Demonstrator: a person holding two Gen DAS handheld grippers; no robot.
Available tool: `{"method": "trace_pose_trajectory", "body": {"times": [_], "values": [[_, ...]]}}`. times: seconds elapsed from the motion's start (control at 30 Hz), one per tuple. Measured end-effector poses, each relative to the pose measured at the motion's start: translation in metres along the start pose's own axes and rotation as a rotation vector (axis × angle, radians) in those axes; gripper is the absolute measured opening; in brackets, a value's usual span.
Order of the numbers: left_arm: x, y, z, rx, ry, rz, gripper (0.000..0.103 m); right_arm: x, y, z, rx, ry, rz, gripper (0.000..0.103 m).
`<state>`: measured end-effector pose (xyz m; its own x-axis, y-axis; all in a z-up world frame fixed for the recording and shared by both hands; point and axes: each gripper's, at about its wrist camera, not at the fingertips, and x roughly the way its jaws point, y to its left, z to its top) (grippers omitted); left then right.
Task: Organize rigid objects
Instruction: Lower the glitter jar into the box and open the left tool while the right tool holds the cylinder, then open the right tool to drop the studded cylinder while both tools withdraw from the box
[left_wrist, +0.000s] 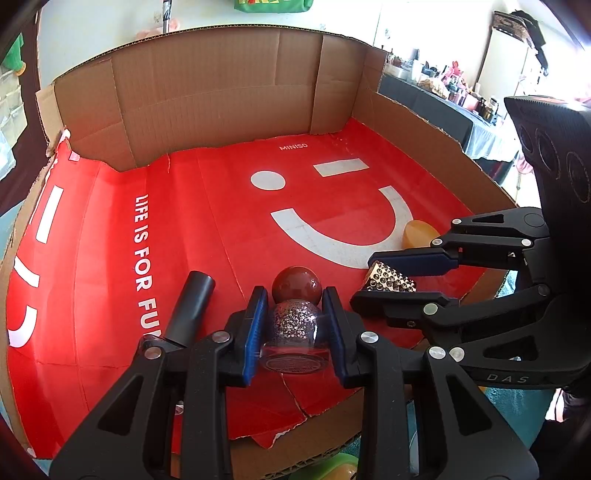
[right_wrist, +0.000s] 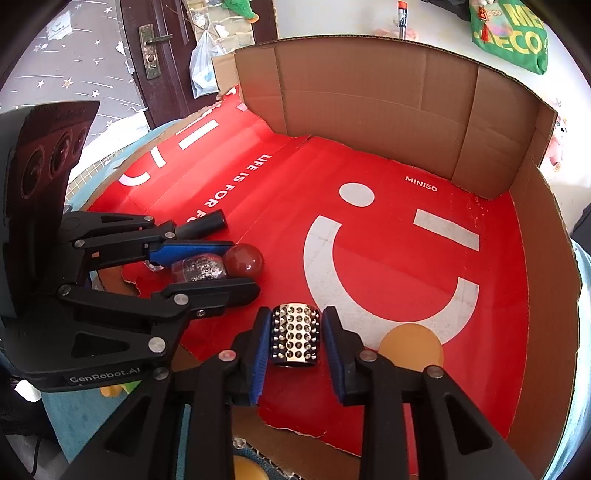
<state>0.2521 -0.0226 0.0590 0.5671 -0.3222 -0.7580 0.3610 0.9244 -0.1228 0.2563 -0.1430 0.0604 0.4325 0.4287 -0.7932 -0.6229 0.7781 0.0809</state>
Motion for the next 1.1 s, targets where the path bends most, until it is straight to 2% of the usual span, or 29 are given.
{"method": "trace_pose_trajectory", "body": {"times": [0.63,0.7,0.73,0.77,0.8,1.1], "values": [[-0.009,0.005,0.001,-0.026,-0.024,0.009,0.029,0.001,0.0,0.0,0.003,-0.003,0.001,0.033],[-0.009,0.006,0.001,-0.029,-0.024,0.01,0.034,0.0,0.0,0.0,0.005,-0.002,0.0,0.034],[-0.01,0.006,0.001,-0.032,-0.027,0.012,0.039,0.0,0.0,0.0,0.006,-0.003,-0.001,0.034],[-0.012,0.006,0.001,-0.034,-0.034,0.015,0.049,0.0,-0.001,0.0,0.008,-0.003,-0.003,0.034],[-0.014,0.006,0.001,-0.036,-0.05,0.023,0.053,0.0,-0.001,0.0,0.01,-0.002,-0.002,0.035],[-0.033,0.008,0.005,-0.047,-0.098,0.035,0.053,-0.009,-0.005,-0.002,0.027,-0.013,-0.011,0.037]]}}
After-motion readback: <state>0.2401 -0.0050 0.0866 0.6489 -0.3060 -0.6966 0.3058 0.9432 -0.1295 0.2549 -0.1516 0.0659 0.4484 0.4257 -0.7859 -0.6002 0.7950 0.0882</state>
